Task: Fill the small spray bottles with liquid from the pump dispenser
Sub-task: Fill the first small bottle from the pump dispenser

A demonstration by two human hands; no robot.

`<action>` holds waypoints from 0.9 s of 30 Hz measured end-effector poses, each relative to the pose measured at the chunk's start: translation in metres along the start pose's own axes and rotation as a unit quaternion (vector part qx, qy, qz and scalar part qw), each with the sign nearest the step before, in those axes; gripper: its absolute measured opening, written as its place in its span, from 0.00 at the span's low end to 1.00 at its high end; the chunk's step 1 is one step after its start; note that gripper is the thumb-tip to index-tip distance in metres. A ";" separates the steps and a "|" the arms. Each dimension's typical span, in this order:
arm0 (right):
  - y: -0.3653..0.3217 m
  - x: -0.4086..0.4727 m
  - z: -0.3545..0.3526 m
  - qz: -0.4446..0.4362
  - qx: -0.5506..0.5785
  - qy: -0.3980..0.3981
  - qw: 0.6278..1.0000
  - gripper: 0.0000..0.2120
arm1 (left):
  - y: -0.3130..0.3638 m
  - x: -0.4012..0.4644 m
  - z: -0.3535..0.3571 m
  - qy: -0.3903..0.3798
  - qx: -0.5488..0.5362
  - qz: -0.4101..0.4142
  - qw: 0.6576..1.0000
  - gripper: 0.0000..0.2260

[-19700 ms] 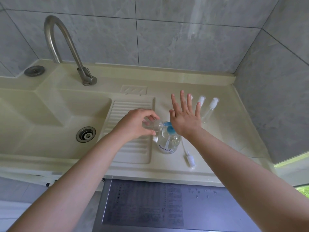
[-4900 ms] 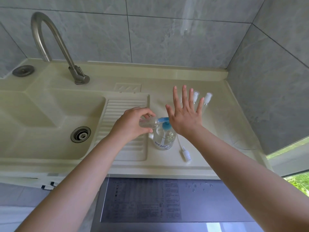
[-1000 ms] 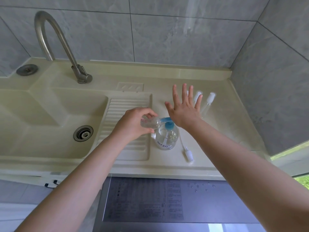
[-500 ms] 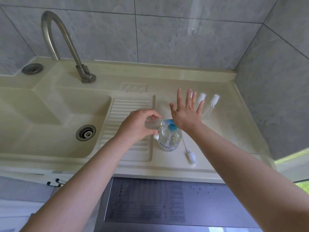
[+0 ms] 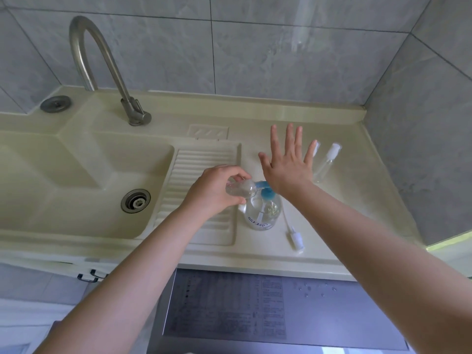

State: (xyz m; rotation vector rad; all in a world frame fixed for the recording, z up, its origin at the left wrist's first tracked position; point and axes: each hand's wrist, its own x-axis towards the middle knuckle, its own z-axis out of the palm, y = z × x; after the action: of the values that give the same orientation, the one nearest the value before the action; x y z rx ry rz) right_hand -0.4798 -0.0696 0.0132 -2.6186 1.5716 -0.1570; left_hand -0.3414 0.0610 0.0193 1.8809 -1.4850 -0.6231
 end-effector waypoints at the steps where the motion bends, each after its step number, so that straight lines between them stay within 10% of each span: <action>1: 0.001 0.003 -0.005 -0.003 0.000 0.012 1.000 0.31 | 0.000 0.000 0.000 0.000 0.002 0.001 1.000 0.23; 20: -0.002 -0.001 0.011 0.047 0.052 -0.058 0.996 0.30 | 0.002 -0.001 0.001 0.010 -0.002 0.016 1.000 0.22; 27: 0.000 -0.004 0.001 -0.015 -0.006 0.052 0.999 0.30 | 0.004 -0.002 0.001 0.009 0.001 0.017 1.000 0.22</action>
State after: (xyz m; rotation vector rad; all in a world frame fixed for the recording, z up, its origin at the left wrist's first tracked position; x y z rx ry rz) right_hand -0.4820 -0.0660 0.0122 -2.6835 1.5699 -0.2912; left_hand -0.3448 0.0618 0.0212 1.8531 -1.5037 -0.5874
